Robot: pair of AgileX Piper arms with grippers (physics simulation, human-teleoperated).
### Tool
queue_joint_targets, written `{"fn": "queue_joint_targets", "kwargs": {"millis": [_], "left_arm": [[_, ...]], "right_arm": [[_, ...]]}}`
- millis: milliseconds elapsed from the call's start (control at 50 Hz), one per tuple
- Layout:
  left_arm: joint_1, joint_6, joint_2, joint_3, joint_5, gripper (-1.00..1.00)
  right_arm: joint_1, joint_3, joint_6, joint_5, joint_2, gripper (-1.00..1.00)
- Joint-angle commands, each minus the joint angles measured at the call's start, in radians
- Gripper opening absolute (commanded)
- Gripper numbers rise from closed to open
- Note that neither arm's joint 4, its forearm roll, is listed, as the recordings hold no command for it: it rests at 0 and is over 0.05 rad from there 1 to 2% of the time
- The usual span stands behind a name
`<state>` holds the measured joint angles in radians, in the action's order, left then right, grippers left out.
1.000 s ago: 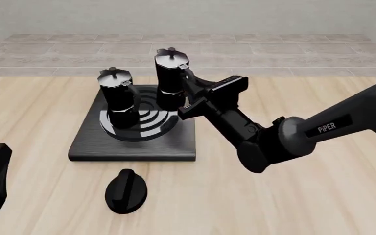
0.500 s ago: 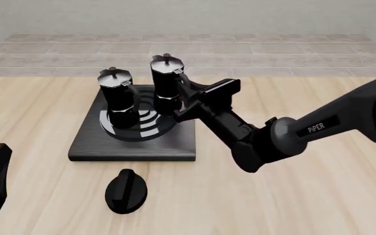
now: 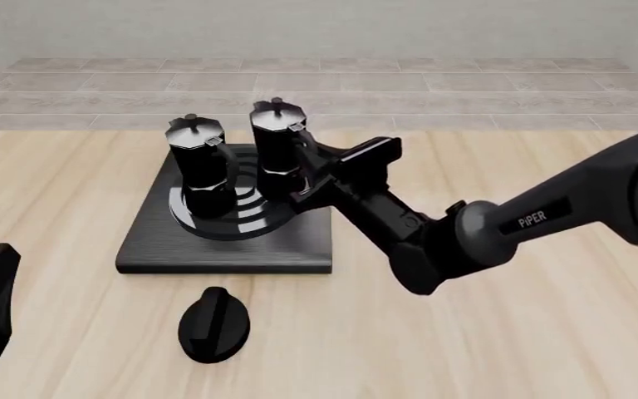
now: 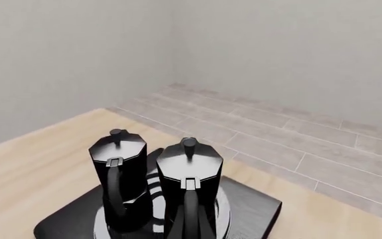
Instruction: Put both moka pots on the stove.
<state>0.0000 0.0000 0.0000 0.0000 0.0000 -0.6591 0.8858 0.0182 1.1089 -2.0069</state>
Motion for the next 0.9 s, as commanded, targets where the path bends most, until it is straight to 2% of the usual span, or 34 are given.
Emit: {"fn": "queue_joint_targets", "kwargs": {"millis": [20, 40, 60, 120, 160, 180, 220, 260, 400, 420, 500, 900], "left_arm": [[0.000, 0.000, 0.000, 0.000, 0.000, 1.00], [0.000, 0.000, 0.000, 0.000, 0.000, 1.00], [0.000, 0.000, 0.000, 0.000, 0.000, 1.00], [0.000, 0.000, 0.000, 0.000, 0.000, 1.00], [0.000, 0.000, 0.000, 0.000, 0.000, 1.00], [0.000, 0.000, 0.000, 0.000, 0.000, 1.00], [0.000, 0.000, 0.000, 0.000, 0.000, 1.00], [0.000, 0.000, 0.000, 0.000, 0.000, 1.00], [0.000, 0.000, 0.000, 0.000, 0.000, 1.00], [0.000, 0.000, 0.000, 0.000, 0.000, 1.00], [0.000, 0.000, 0.000, 0.000, 0.000, 1.00], [0.000, 0.000, 0.000, 0.000, 0.000, 1.00]], "right_arm": [[-0.017, 0.019, -0.012, -0.023, 0.030, -1.00], [-0.018, 0.020, -0.020, -0.032, 0.032, -1.00], [-0.018, 0.021, -0.016, -0.037, 0.033, 1.00], [-0.022, 0.022, -0.026, -0.064, 0.042, 1.00], [-0.032, 0.034, -0.058, -0.102, 0.041, 1.00], [-0.036, 0.021, -0.042, -0.096, 0.051, 1.00], [-0.036, 0.018, -0.059, -0.113, 0.060, 1.00], [-0.031, 0.018, -0.048, -0.131, 0.071, 1.00], [-0.018, 0.017, -0.062, -0.202, 0.110, 1.00], [-0.017, 0.008, -0.088, -0.203, 0.120, 1.00], [-0.008, -0.011, -0.108, -0.236, 0.157, 1.00], [-0.034, -0.089, -0.118, -0.353, 0.314, 1.00]]}}
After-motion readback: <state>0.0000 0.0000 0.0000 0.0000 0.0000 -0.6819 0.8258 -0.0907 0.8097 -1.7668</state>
